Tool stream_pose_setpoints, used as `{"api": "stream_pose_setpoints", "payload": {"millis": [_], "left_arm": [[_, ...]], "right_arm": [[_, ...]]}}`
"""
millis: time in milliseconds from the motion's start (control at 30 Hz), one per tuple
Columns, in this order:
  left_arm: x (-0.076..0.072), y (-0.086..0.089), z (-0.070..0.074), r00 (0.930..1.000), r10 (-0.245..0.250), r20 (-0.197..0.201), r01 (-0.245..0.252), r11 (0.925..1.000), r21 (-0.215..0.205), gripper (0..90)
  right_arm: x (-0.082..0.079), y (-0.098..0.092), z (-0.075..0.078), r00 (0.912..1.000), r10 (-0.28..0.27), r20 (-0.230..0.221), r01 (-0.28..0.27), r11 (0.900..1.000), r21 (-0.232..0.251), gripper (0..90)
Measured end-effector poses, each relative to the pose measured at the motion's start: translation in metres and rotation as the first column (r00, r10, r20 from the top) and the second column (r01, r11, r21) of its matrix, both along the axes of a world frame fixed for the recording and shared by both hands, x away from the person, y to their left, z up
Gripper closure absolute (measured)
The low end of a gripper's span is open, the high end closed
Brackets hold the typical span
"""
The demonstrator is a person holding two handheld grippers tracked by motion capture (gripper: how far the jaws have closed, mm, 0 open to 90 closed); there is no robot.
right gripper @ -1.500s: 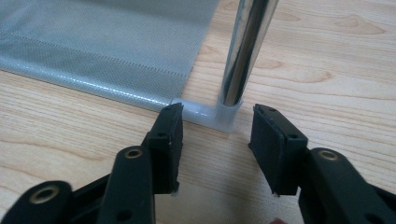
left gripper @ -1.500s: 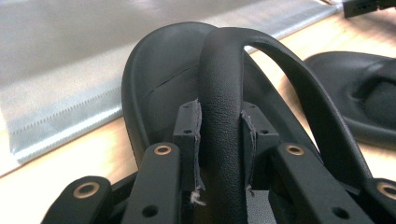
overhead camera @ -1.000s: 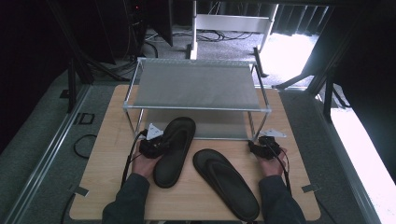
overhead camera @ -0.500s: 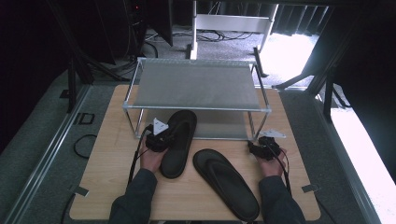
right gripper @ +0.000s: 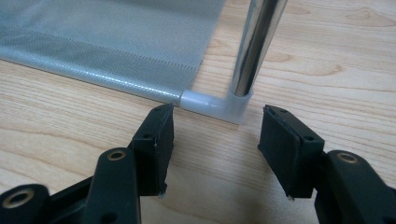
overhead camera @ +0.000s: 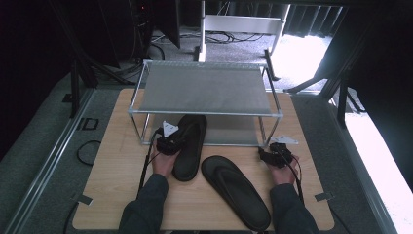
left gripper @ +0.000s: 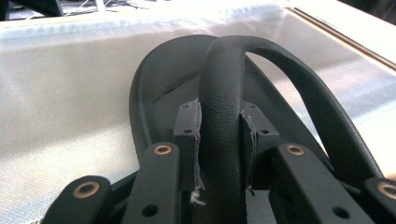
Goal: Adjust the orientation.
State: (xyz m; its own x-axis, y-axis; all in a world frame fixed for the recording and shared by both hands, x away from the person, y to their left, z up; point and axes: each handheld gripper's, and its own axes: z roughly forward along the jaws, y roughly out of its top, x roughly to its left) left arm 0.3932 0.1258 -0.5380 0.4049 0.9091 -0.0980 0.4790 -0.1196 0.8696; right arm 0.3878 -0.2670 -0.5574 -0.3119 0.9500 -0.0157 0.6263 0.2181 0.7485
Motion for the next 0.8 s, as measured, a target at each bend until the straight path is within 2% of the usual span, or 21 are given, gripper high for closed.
{"api": "stream_pose_setpoints", "payload": {"millis": [167,233,300,400,500,600,800], "left_arm": [[0.004,-0.002,-0.002,1.0000,-0.001,-0.003,0.001,0.9999,-0.013,71.8],[0.003,-0.002,-0.004,0.9999,-0.012,0.001,0.012,0.9995,-0.029,68.3],[0.000,0.001,-0.004,0.9998,-0.022,0.001,0.022,0.9983,-0.054,61.1],[-0.007,0.004,-0.002,0.9996,-0.027,0.012,0.028,0.9962,-0.082,50.8],[-0.017,0.006,-0.001,0.9989,-0.042,0.022,0.044,0.9968,-0.067,44.8],[-0.024,0.011,-0.002,0.9988,-0.043,0.023,0.044,0.9970,-0.064,41.8],[-0.039,0.022,-0.002,0.9985,-0.053,0.012,0.054,0.9948,-0.087,38.0]], "right_arm": [[0.000,0.000,0.000,1.0000,0.000,0.000,0.000,1.000,0.001,44.4],[0.000,0.000,0.000,1.0000,0.000,-0.001,0.000,1.000,0.002,44.4],[0.000,0.000,0.000,1.0000,0.001,-0.002,-0.001,1.000,0.002,44.4],[0.000,0.000,0.000,1.0000,0.001,-0.001,-0.001,1.000,0.003,44.4],[0.000,0.000,0.000,1.0000,0.001,-0.001,-0.001,1.000,0.002,44.3],[0.000,0.000,0.000,1.0000,0.001,-0.001,-0.001,1.000,0.003,44.2],[0.000,0.000,0.000,1.0000,0.001,-0.001,-0.001,1.000,0.003,44.2]]}}
